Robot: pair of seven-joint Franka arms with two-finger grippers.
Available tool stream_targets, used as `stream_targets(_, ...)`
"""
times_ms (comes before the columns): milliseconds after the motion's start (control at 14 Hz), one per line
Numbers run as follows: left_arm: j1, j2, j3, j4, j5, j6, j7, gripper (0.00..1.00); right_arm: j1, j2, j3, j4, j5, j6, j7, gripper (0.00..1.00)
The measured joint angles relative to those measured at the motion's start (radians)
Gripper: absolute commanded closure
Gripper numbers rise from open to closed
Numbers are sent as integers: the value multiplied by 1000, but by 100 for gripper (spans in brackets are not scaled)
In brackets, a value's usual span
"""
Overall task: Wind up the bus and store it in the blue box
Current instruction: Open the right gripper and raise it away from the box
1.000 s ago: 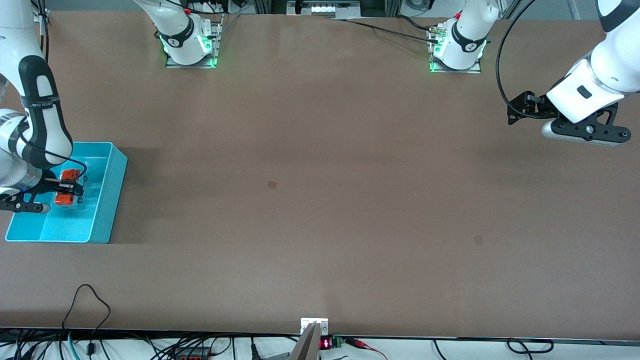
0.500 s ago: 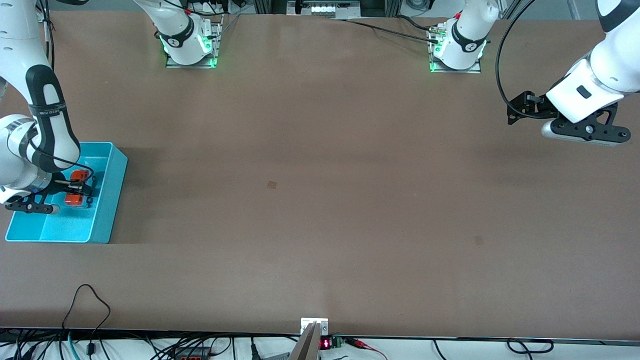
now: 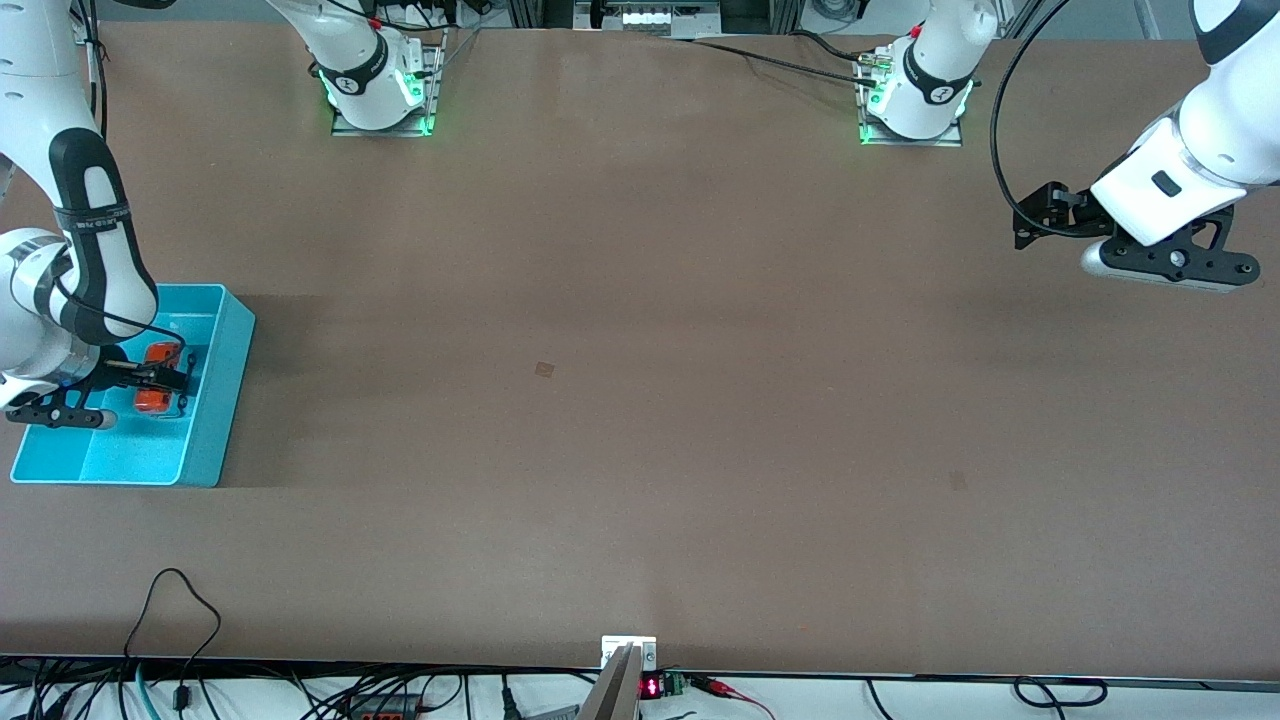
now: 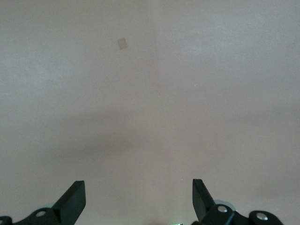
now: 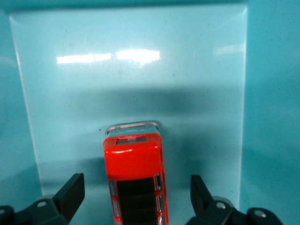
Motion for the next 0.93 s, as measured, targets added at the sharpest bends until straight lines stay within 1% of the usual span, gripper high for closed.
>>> stream_targets(71,0,0,0,0,0,0,0,0,0,-20,0,5,0,-16,0,0)
stream_targets(214,0,0,0,0,0,0,0,0,1,-84,1,21,0,-92,-2,0)
stream_targets(500,0,0,-1,0,0,0,-1,0,21,-246,10,70,0,-297,-6,0)
stream_targets(714,0,0,-1,0,0,0,-2,0,48,-340,15,155,-3,-490,-7,0)
stream_targets(929,-1,0,-1,0,0,0,-2,0,85,-436,36,188,-27,-596,-7,0)
